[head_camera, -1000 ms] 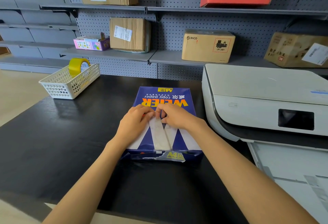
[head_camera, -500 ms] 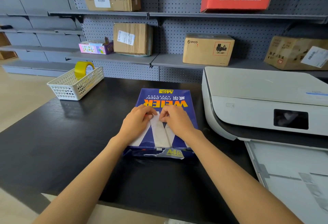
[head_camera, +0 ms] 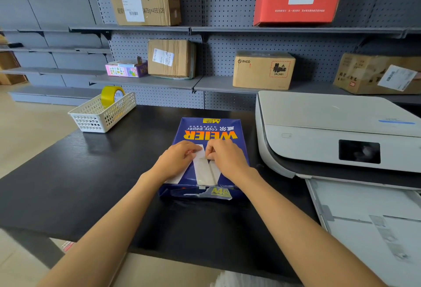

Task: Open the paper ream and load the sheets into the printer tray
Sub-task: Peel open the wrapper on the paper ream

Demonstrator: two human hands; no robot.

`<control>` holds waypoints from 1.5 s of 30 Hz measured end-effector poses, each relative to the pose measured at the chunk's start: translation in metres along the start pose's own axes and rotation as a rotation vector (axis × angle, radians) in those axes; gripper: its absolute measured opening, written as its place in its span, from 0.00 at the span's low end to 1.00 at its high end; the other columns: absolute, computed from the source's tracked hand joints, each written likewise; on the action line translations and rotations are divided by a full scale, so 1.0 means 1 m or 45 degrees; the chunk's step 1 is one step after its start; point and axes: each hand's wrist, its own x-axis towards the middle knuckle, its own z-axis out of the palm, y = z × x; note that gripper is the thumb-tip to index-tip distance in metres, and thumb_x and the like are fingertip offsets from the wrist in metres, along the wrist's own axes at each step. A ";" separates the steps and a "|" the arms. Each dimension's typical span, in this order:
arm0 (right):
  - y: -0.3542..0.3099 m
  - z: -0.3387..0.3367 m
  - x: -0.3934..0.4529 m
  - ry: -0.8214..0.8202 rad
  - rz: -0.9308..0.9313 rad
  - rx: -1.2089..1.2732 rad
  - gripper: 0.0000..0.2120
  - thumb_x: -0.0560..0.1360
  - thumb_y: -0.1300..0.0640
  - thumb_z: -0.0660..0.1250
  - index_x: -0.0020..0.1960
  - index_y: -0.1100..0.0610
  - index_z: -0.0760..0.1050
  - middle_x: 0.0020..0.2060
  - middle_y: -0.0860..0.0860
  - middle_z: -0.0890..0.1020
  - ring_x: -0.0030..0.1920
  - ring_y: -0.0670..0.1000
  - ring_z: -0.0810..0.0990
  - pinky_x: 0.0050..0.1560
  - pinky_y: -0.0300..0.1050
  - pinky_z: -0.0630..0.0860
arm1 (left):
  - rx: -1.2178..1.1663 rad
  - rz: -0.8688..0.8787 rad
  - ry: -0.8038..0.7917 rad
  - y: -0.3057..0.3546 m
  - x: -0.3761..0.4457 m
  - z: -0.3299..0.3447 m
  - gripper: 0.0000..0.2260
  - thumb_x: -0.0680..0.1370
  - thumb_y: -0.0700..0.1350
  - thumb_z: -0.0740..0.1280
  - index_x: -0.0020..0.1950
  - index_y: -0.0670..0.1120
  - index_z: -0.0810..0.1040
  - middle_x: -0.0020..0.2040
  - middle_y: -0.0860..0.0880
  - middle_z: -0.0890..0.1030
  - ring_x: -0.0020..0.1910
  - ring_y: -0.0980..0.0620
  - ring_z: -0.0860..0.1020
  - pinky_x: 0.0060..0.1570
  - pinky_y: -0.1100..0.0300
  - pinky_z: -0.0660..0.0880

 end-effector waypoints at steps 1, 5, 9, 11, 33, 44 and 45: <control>-0.001 -0.002 -0.001 0.004 -0.006 -0.017 0.05 0.80 0.59 0.64 0.50 0.56 0.79 0.47 0.53 0.83 0.48 0.53 0.81 0.43 0.45 0.76 | 0.004 -0.007 -0.015 0.001 -0.001 -0.001 0.15 0.82 0.46 0.59 0.68 0.52 0.75 0.68 0.52 0.75 0.66 0.51 0.73 0.64 0.53 0.71; -0.006 -0.006 -0.005 0.015 -0.010 -0.048 0.05 0.79 0.60 0.65 0.49 0.56 0.79 0.46 0.53 0.82 0.47 0.54 0.80 0.39 0.42 0.71 | 0.025 -0.004 -0.036 0.003 -0.006 0.001 0.16 0.83 0.46 0.57 0.70 0.51 0.72 0.70 0.51 0.74 0.67 0.49 0.72 0.65 0.52 0.70; -0.005 -0.006 -0.008 0.015 0.003 -0.047 0.05 0.78 0.60 0.66 0.48 0.56 0.80 0.45 0.52 0.83 0.46 0.53 0.80 0.35 0.39 0.68 | 0.033 -0.013 -0.048 0.006 -0.011 0.002 0.17 0.84 0.48 0.55 0.72 0.51 0.70 0.71 0.51 0.73 0.68 0.48 0.72 0.66 0.51 0.70; -0.006 -0.005 -0.009 0.010 0.009 -0.046 0.05 0.79 0.59 0.66 0.48 0.55 0.80 0.45 0.52 0.83 0.46 0.52 0.80 0.35 0.39 0.69 | 0.041 -0.002 -0.045 0.005 -0.012 0.004 0.17 0.84 0.48 0.54 0.72 0.51 0.70 0.71 0.51 0.72 0.68 0.48 0.71 0.68 0.50 0.68; -0.008 -0.005 -0.023 0.002 -0.029 -0.172 0.06 0.80 0.57 0.64 0.50 0.55 0.80 0.48 0.54 0.84 0.48 0.54 0.81 0.46 0.44 0.76 | 0.092 -0.029 -0.089 -0.005 -0.010 0.013 0.19 0.85 0.51 0.51 0.75 0.56 0.64 0.75 0.53 0.67 0.72 0.46 0.67 0.72 0.47 0.62; -0.009 -0.006 -0.031 0.029 -0.038 -0.173 0.06 0.80 0.56 0.64 0.51 0.55 0.79 0.50 0.54 0.83 0.50 0.53 0.81 0.46 0.42 0.76 | 0.107 0.000 -0.046 -0.005 -0.011 0.015 0.19 0.85 0.51 0.51 0.75 0.55 0.65 0.75 0.53 0.67 0.71 0.47 0.68 0.70 0.49 0.63; -0.009 -0.006 -0.032 0.027 -0.037 -0.178 0.06 0.80 0.57 0.63 0.51 0.56 0.79 0.50 0.54 0.83 0.49 0.53 0.81 0.45 0.42 0.76 | 0.111 0.002 -0.042 -0.006 -0.011 0.015 0.19 0.85 0.51 0.51 0.75 0.55 0.65 0.75 0.53 0.67 0.71 0.47 0.68 0.70 0.49 0.63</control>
